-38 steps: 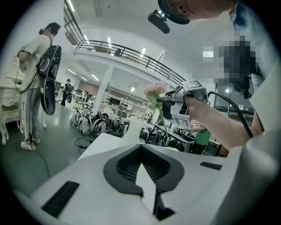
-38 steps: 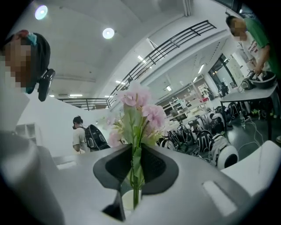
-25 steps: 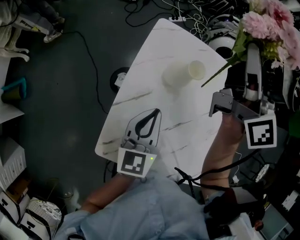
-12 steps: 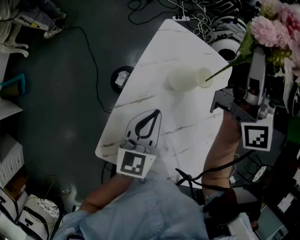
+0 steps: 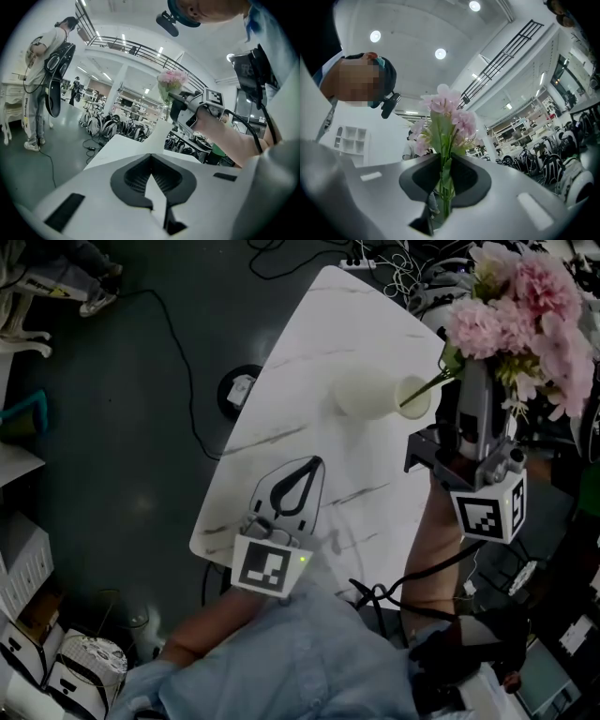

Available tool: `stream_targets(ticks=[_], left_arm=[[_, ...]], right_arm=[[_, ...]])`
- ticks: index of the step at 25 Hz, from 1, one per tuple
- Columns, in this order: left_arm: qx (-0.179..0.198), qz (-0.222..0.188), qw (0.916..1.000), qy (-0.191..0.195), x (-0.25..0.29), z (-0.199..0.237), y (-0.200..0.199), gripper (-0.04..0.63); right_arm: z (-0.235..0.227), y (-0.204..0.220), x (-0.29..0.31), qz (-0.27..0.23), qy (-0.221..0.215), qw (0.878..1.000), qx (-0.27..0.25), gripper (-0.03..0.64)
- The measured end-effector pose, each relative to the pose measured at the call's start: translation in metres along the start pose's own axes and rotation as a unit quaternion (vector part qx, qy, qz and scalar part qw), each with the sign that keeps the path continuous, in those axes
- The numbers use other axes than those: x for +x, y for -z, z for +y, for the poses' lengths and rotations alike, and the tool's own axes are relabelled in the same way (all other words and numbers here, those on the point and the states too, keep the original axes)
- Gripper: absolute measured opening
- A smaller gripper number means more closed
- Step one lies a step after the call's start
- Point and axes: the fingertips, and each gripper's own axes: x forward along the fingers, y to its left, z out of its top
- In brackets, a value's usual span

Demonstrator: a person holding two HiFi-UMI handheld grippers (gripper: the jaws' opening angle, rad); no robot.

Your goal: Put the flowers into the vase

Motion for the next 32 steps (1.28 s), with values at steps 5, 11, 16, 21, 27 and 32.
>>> stream_targets(ticks=[5,11,16,21,27,32], left_arm=[[0.002,0.0,1.0,0.004,-0.001,-0.001,0.0,0.005],[0.005,0.002,1.0,0.005,-0.006,-0.002,0.0,0.005],[0.006,0.002,1.0,0.005,-0.003,0.002,-0.001,0.005],[0.009,0.001,0.9999,0.007,-0.003,0.003,-0.003,0.005],[0.013,-0.004,0.9999,0.009,-0.006,0.005,-0.005,0.005],[0.018,-0.005,0.9997,0.017,-0.01,0.001,-0.006,0.005]], right_arm=[[0.004,0.016,-0.011,0.018,0.001,1.0,-0.013,0.054],[0.012,0.035,-0.025,0.051,-0.001,0.998,-0.049,0.073],[0.014,0.053,-0.033,0.08,0.0,0.994,-0.076,0.086],[0.02,0.072,-0.043,0.115,0.004,0.987,-0.109,0.109],[0.023,0.096,-0.055,0.165,0.022,0.977,-0.129,0.154],[0.029,0.108,-0.058,0.199,0.031,0.968,-0.147,0.227]])
